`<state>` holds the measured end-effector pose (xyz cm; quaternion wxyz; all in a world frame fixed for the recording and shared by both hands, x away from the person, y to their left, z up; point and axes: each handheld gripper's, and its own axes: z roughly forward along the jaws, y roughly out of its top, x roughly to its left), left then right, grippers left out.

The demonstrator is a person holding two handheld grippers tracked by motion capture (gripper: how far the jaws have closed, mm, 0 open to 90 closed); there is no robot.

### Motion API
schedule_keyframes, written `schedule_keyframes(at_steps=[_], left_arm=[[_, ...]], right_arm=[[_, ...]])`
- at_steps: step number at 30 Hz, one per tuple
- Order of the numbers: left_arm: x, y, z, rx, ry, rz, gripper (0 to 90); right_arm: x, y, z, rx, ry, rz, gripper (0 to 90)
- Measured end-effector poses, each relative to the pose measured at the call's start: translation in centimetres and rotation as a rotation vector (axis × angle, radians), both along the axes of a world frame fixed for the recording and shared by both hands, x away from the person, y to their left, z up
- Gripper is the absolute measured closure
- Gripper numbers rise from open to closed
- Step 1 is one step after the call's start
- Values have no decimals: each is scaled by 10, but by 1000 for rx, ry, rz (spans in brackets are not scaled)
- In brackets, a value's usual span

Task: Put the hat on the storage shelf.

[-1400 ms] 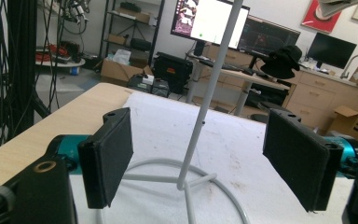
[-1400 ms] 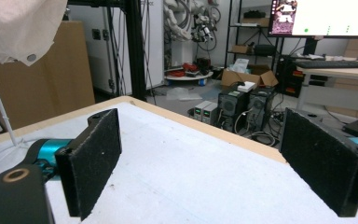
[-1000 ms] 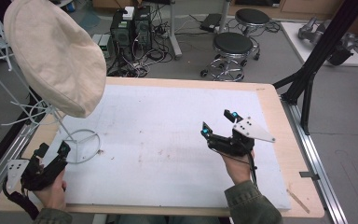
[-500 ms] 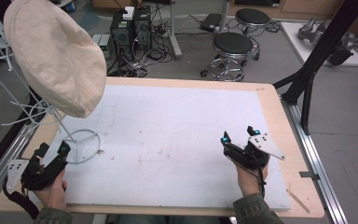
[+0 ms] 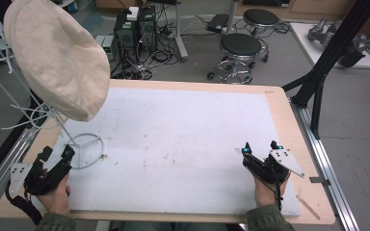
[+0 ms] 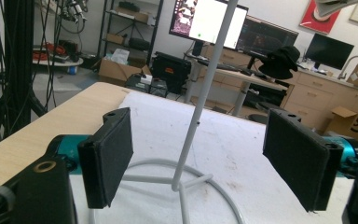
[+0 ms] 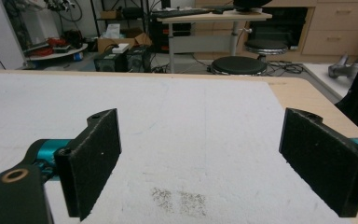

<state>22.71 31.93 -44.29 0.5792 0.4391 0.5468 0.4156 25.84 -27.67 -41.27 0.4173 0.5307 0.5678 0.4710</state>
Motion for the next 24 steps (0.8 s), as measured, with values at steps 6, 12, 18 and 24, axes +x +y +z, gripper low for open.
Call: schedule_keyframes(at_steps=[6, 12, 18, 24], left_arm=[[-1, 0, 0, -2, 0, -2, 243], [-1, 0, 0, 4, 1, -4, 243], [-1, -1, 0, 3, 0, -8, 243], [-2, 0, 0, 1, -1, -5, 243]], right_arm=[[0, -1, 0, 26, 7, -11, 118], [-2, -5, 1, 48, -16, -12, 118], [-3, -6, 1, 51, -22, -17, 118], [-2, -4, 1, 34, -15, -15, 119]])
